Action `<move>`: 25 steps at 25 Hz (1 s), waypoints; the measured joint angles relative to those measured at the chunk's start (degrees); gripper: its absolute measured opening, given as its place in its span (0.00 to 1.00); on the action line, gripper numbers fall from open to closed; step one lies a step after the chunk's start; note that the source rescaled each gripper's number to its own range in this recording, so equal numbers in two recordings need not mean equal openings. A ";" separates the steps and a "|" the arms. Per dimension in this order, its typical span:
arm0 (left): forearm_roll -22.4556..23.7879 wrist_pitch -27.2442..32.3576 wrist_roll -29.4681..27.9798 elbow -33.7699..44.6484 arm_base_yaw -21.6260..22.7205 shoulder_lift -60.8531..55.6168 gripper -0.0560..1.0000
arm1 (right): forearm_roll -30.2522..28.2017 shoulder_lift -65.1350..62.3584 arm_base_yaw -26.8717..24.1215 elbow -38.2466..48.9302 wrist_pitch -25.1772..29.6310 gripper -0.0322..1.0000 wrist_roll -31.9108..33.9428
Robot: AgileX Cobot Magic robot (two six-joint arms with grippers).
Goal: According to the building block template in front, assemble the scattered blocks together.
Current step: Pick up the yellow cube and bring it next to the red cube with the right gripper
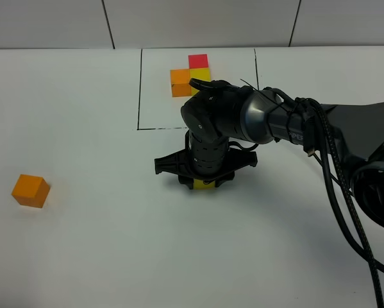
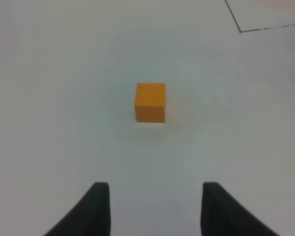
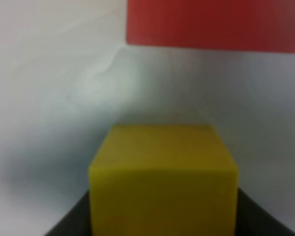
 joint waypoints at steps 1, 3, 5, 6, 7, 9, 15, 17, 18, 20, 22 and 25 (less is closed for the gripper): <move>0.00 0.00 0.00 0.00 0.00 0.00 0.06 | -0.04 0.05 0.00 0.00 -0.12 0.03 0.28; 0.00 0.00 0.00 0.00 0.00 0.00 0.06 | -0.38 0.12 -0.19 0.00 -0.84 0.03 0.90; 0.00 0.00 0.00 0.00 0.00 0.00 0.06 | -0.48 0.18 -0.57 0.00 -1.84 0.03 1.25; 0.00 0.00 0.00 0.00 0.00 0.00 0.06 | -0.56 0.23 -0.81 0.00 -2.18 0.03 1.36; 0.00 0.00 0.00 0.00 0.00 0.00 0.06 | -0.70 0.23 -1.04 -0.04 -2.48 0.03 1.47; 0.00 0.00 0.00 0.00 0.00 0.00 0.06 | -0.89 0.36 -1.27 -0.11 -2.83 0.03 1.54; 0.00 0.00 0.00 0.00 0.00 0.00 0.06 | -1.13 0.42 -1.34 -0.17 -2.87 0.03 1.59; 0.00 0.00 0.00 0.00 0.00 0.00 0.06 | -1.19 0.42 -1.34 -0.17 -2.87 0.03 1.65; 0.00 0.00 0.00 0.00 0.00 0.00 0.06 | -1.24 0.42 -1.34 -0.17 -2.87 0.03 1.65; 0.00 0.00 0.00 0.00 0.00 0.00 0.06 | -1.24 0.42 -1.39 -0.17 -2.87 0.03 1.69; 0.00 0.00 0.00 0.00 0.00 0.00 0.06 | -1.24 0.42 -1.53 -0.17 -3.01 0.03 1.69; 0.00 0.00 0.00 0.00 0.00 0.00 0.06 | -1.50 0.42 -1.83 -0.17 -3.32 0.03 1.69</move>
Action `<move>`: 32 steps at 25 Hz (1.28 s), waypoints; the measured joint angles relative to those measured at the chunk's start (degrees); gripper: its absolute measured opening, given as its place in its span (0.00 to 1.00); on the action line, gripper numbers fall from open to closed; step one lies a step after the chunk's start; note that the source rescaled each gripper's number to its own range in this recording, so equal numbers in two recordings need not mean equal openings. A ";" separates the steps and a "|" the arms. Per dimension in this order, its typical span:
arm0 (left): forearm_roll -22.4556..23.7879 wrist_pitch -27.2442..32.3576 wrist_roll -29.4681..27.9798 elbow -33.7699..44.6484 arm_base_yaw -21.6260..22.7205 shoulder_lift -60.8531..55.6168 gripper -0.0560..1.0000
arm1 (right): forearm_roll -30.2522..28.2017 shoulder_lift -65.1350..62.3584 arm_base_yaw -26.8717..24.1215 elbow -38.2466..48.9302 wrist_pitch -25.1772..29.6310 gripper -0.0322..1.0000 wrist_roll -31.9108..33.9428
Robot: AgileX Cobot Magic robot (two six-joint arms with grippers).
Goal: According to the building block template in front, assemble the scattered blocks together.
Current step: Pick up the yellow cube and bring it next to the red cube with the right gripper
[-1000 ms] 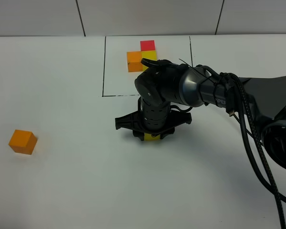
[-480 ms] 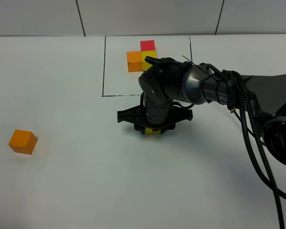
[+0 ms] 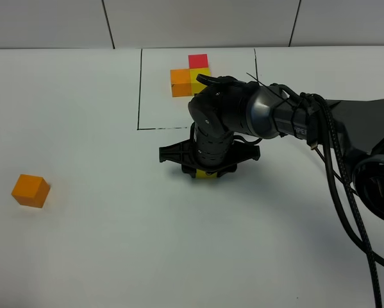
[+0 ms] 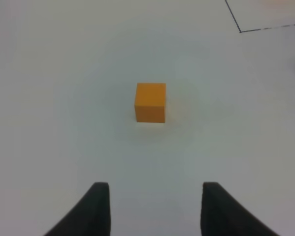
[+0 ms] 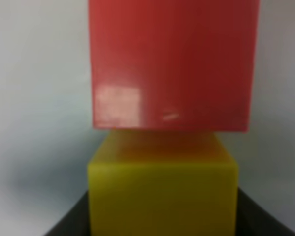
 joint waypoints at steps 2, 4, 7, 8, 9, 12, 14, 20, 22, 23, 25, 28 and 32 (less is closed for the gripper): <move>0.00 0.00 0.00 0.00 0.00 0.00 0.06 | -0.19 0.00 0.00 0.00 0.00 0.03 0.00; 0.00 0.00 0.00 0.00 0.00 0.00 0.06 | -0.21 0.10 0.00 0.00 0.00 0.03 0.00; 0.00 0.00 0.00 0.00 0.00 0.00 0.06 | -0.45 0.09 0.00 0.00 0.00 0.03 0.00; 0.00 0.00 0.00 0.00 0.00 0.00 0.06 | -0.81 0.09 0.00 0.00 -0.14 0.03 0.00; 0.00 0.00 0.00 0.00 0.00 0.00 0.06 | -1.07 0.09 0.00 0.00 -0.29 0.03 0.00; 0.00 0.00 0.00 0.00 0.00 0.00 0.06 | -1.88 0.11 0.00 0.00 -0.55 0.03 0.00; 0.00 0.00 0.00 0.00 0.00 0.00 0.06 | -1.93 0.16 0.00 0.00 -0.55 0.03 0.00; 0.00 0.00 0.00 0.00 0.00 0.00 0.06 | -1.93 0.16 0.00 0.00 -0.55 0.03 0.00; 0.00 0.00 0.00 0.00 0.00 0.00 0.06 | -1.93 0.16 0.00 0.00 -0.62 0.03 0.00; 0.00 0.00 0.00 0.00 0.00 0.00 0.06 | -1.93 0.16 0.00 0.00 -0.62 0.03 0.00; 0.00 0.00 0.00 0.00 0.00 0.00 0.06 | -1.93 0.16 0.00 0.00 -0.62 0.03 0.00; 0.00 0.00 0.00 0.00 0.00 0.00 0.06 | -2.33 0.16 0.00 0.00 -1.11 0.03 0.00; 0.00 0.00 0.00 0.00 0.00 0.00 0.06 | -2.30 0.16 -0.18 0.00 -1.27 0.03 0.00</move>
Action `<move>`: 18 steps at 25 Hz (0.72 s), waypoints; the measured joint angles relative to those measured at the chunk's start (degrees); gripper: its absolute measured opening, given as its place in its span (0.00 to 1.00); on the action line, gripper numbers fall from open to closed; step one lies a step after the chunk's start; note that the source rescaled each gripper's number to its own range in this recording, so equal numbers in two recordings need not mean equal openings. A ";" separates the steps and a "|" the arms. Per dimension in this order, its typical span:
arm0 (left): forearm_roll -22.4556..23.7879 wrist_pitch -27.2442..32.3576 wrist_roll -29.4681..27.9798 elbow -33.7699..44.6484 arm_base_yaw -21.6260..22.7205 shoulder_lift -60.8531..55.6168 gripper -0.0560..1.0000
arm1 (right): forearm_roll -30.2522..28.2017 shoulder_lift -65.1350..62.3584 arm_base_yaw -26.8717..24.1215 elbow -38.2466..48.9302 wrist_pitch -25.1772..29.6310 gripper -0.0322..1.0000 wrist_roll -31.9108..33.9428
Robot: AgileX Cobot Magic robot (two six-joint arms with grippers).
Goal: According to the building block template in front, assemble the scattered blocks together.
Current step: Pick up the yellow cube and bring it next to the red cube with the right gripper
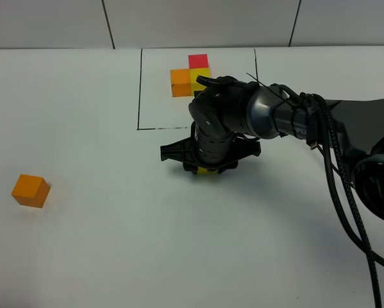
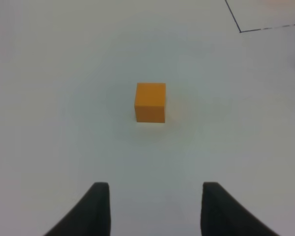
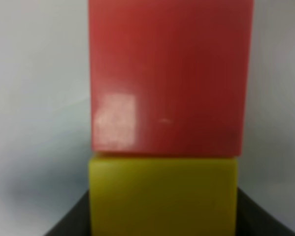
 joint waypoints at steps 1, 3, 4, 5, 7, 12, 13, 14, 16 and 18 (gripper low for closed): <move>0.00 0.00 0.00 0.00 0.00 0.00 0.06 | 0.05 0.00 -0.11 0.00 -0.11 0.03 0.00; 0.00 0.00 0.00 0.00 0.00 0.00 0.06 | 0.05 0.00 -0.30 0.00 -0.36 0.03 0.00; 0.00 0.00 0.00 0.00 0.00 0.00 0.06 | 0.05 0.00 -0.30 0.00 -0.42 0.03 0.00; 0.00 0.00 0.00 0.00 0.00 0.00 0.06 | -0.01 0.00 -0.30 0.00 -0.42 0.03 0.00; 0.00 0.00 0.00 0.00 0.00 0.00 0.06 | -0.01 0.00 -0.30 0.00 -0.42 0.03 0.00; 0.00 0.00 0.00 0.00 0.00 0.00 0.06 | 0.20 0.00 -0.30 0.00 -0.42 0.03 0.02; 0.00 0.00 0.00 0.00 0.00 0.00 0.06 | 0.46 0.00 -0.37 0.00 -0.42 0.03 0.16; 0.00 0.00 0.00 0.00 0.00 0.00 0.06 | 0.78 0.00 -0.37 0.00 -0.45 0.03 0.43; 0.00 0.00 0.00 0.00 0.00 0.00 0.06 | 1.48 0.00 -0.50 0.00 -0.56 0.03 0.99; 0.00 0.00 0.00 0.00 0.00 0.00 0.06 | 1.77 0.00 -0.67 0.00 -0.61 0.03 1.75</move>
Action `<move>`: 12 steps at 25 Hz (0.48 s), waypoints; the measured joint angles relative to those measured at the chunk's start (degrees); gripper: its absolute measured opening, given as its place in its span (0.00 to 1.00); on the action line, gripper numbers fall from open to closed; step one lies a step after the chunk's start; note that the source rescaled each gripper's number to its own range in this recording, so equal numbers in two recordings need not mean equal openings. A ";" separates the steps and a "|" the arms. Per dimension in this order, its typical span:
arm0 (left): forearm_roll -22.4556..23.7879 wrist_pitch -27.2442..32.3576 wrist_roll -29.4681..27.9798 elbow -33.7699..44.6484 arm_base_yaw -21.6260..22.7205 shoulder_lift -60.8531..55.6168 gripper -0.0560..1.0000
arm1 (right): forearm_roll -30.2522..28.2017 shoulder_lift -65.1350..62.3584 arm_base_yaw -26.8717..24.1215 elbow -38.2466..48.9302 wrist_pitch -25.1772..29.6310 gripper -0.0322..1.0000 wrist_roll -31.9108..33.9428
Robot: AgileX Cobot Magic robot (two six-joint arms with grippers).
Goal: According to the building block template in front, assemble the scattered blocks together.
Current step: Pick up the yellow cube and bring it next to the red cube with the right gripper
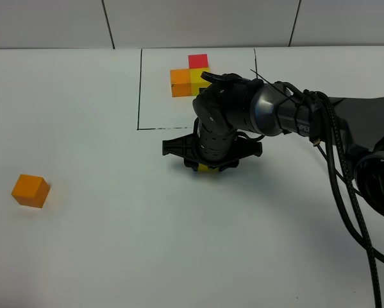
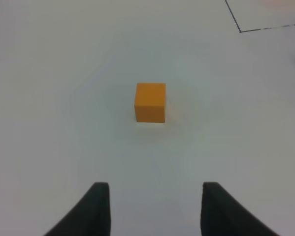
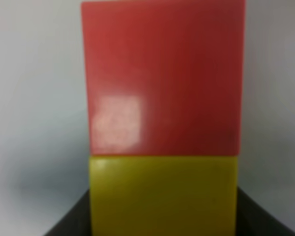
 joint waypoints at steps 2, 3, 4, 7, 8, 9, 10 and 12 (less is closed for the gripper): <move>0.00 0.00 0.00 0.00 0.00 0.00 0.06 | 0.12 0.00 -0.06 0.00 -0.06 0.03 0.19; 0.00 0.00 0.00 0.00 0.00 0.00 0.06 | 0.12 0.00 -0.06 0.00 -0.06 0.03 0.22; 0.00 0.00 0.00 0.00 0.00 0.00 0.06 | 0.14 0.00 -0.06 0.00 -0.09 0.03 0.22; 0.00 0.00 0.00 0.00 0.00 0.00 0.06 | 0.14 0.00 -0.06 0.00 -0.09 0.03 0.22; 0.00 0.00 0.00 0.00 0.00 0.00 0.06 | 0.14 0.00 -0.06 0.00 -0.09 0.03 0.22; 0.00 0.00 0.00 0.00 0.00 0.00 0.06 | 0.14 0.00 -0.06 0.00 -0.09 0.03 0.22; 0.00 0.00 0.00 0.00 0.00 0.00 0.06 | 0.14 0.00 -0.06 0.00 -0.09 0.03 0.22; 0.00 0.00 0.00 0.00 0.00 0.00 0.06 | 0.14 0.00 -0.06 0.00 -0.09 0.03 0.22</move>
